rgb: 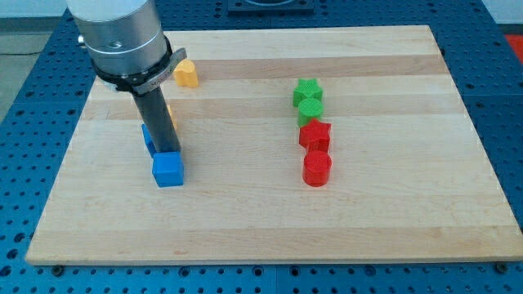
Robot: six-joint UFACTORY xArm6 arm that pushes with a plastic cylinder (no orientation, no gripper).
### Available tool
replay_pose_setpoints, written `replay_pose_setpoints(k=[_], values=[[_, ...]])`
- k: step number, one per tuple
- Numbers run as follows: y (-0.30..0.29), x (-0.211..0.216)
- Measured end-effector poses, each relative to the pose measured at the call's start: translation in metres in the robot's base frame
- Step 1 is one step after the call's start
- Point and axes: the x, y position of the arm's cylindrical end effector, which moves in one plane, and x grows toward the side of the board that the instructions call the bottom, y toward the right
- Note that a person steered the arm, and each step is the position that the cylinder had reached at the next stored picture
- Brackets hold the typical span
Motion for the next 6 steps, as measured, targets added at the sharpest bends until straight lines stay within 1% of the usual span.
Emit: replay_pose_setpoints(k=[2, 3, 4, 6], values=[[-0.009, -0.028], [-0.025, -0.029], [-0.032, -0.044], [-0.01, -0.091]])
